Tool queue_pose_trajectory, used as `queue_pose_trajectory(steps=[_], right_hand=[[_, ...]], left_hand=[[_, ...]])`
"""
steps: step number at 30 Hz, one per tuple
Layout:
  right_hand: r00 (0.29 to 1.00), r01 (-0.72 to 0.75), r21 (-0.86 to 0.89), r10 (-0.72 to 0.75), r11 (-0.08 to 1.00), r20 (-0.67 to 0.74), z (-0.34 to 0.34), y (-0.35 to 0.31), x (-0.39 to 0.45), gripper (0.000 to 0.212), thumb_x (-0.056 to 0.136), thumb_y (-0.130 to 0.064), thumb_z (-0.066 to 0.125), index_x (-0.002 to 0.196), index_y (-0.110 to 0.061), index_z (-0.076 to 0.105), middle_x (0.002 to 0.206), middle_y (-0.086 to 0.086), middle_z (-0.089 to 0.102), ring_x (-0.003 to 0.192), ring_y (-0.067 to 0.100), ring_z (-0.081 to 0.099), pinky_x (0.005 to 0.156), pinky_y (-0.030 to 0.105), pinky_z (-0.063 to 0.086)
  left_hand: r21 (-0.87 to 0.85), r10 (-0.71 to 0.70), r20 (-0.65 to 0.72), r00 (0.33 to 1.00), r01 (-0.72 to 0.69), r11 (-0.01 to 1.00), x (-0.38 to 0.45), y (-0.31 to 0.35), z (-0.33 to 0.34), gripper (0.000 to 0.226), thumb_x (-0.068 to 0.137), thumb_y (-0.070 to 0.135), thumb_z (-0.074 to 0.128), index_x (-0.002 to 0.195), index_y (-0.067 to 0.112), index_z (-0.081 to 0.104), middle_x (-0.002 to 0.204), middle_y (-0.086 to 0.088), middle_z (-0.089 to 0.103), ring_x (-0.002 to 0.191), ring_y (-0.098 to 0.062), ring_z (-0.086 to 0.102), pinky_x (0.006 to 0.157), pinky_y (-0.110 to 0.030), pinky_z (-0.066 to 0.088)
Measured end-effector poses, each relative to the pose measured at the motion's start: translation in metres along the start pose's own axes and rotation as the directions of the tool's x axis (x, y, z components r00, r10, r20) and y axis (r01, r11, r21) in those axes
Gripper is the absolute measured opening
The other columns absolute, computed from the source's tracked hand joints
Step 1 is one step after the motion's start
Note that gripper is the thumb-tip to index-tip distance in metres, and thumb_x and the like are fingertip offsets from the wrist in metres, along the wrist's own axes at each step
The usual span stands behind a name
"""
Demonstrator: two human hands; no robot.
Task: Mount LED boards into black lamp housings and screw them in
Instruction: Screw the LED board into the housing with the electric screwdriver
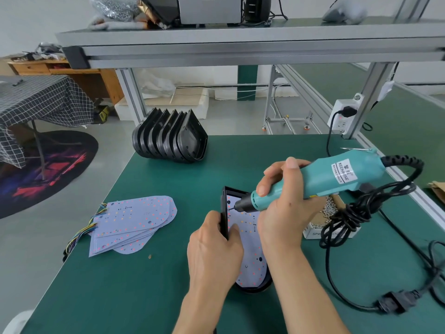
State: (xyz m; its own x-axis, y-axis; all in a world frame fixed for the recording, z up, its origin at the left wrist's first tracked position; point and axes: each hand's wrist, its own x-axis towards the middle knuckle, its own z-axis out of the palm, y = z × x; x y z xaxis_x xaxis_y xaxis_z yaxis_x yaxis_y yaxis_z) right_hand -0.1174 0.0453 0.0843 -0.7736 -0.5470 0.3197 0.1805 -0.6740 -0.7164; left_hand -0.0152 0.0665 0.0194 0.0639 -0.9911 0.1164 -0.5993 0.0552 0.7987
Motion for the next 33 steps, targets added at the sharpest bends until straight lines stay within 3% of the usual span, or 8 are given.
queue_pose_trajectory(steps=[7,14,18,21,25,28,30,33], right_hand=[[0.996,0.001,-0.009,0.000,1.000,0.085,-0.001,0.001,0.001,0.012,0.093,-0.025,0.062,0.082,-0.029,0.058,0.080,0.008,0.068,0.044,0.022,0.050,0.053,0.028,0.042],[0.997,0.007,-0.002,-0.007,1.000,0.074,-0.006,-0.017,0.012,0.015,0.093,-0.031,0.064,0.084,-0.020,0.058,0.080,0.007,0.068,0.045,0.022,0.051,0.053,0.027,0.042],[0.982,-0.187,-0.227,0.187,0.956,-0.025,-0.026,-0.027,0.030,0.027,0.092,-0.036,0.072,0.083,-0.014,0.059,0.079,0.009,0.068,0.043,0.019,0.049,0.046,0.025,0.039],[0.926,-0.305,-0.555,0.378,0.774,0.017,-0.055,-0.027,0.032,0.034,0.095,-0.038,0.071,0.094,-0.005,0.060,0.081,0.005,0.061,0.044,0.016,0.049,0.044,0.026,0.041],[0.843,-0.094,-0.918,0.521,0.385,0.132,-0.091,-0.027,0.021,0.024,0.100,-0.040,0.059,0.094,-0.017,0.057,0.075,0.000,0.060,0.066,0.021,0.065,0.069,0.042,0.053],[0.833,0.110,-0.979,0.522,0.171,0.185,-0.102,-0.020,0.008,0.017,0.100,-0.041,0.060,0.093,-0.026,0.053,0.088,-0.003,0.059,0.075,0.009,0.058,0.060,0.026,0.040],[0.834,0.208,-0.976,0.508,0.071,0.214,-0.103,-0.012,-0.001,0.017,0.100,-0.038,0.061,0.105,-0.023,0.055,0.101,-0.003,0.053,0.080,0.010,0.052,0.064,0.029,0.035],[0.822,0.303,-0.948,0.529,-0.092,0.212,-0.102,-0.001,-0.012,0.029,0.101,-0.040,0.062,0.118,-0.019,0.052,0.117,0.001,0.049,0.101,0.025,0.060,0.075,0.035,0.044]], left_hand=[[-0.025,-0.017,0.005,1.000,0.017,1.000,0.000,0.000,-0.001,0.038,0.093,0.027,0.065,0.071,0.024,0.034,0.063,0.027,0.053,0.061,-0.009,0.045,0.051,-0.028,0.023],[-0.040,-0.095,0.020,0.995,0.096,0.995,0.004,-0.003,-0.002,0.026,0.094,0.027,0.064,0.077,0.015,0.048,0.061,0.004,0.052,0.061,-0.019,0.048,0.054,-0.031,0.034],[-0.082,-0.111,0.059,0.992,0.116,0.990,0.004,-0.004,-0.004,0.024,0.095,0.027,0.066,0.079,0.016,0.051,0.066,0.005,0.059,0.065,-0.016,0.054,0.053,-0.022,0.035],[-0.141,-0.124,0.044,0.991,0.129,0.982,0.005,-0.005,-0.004,0.027,0.094,0.026,0.066,0.075,0.018,0.048,0.065,0.007,0.053,0.063,-0.016,0.048,0.055,-0.026,0.034],[-0.246,-0.152,0.074,0.986,0.165,0.955,0.011,-0.012,-0.009,0.015,0.093,0.027,0.069,0.083,0.023,0.059,0.090,-0.003,0.060,0.067,-0.019,0.052,0.058,-0.027,0.037],[-0.375,-0.182,0.091,0.979,0.203,0.904,0.010,-0.013,-0.018,0.008,0.095,0.025,0.070,0.091,0.031,0.067,0.106,-0.003,0.068,0.075,-0.020,0.063,0.063,-0.031,0.048],[-0.477,-0.211,0.119,0.970,0.242,0.845,0.008,-0.013,-0.026,0.016,0.097,0.019,0.070,0.087,0.031,0.070,0.097,0.000,0.074,0.078,-0.024,0.066,0.069,-0.039,0.056],[-0.612,-0.234,0.185,0.954,0.299,0.732,0.003,-0.006,-0.043,0.013,0.096,0.016,0.073,0.088,0.026,0.074,0.101,-0.017,0.075,0.086,-0.034,0.068,0.091,-0.060,0.056]])
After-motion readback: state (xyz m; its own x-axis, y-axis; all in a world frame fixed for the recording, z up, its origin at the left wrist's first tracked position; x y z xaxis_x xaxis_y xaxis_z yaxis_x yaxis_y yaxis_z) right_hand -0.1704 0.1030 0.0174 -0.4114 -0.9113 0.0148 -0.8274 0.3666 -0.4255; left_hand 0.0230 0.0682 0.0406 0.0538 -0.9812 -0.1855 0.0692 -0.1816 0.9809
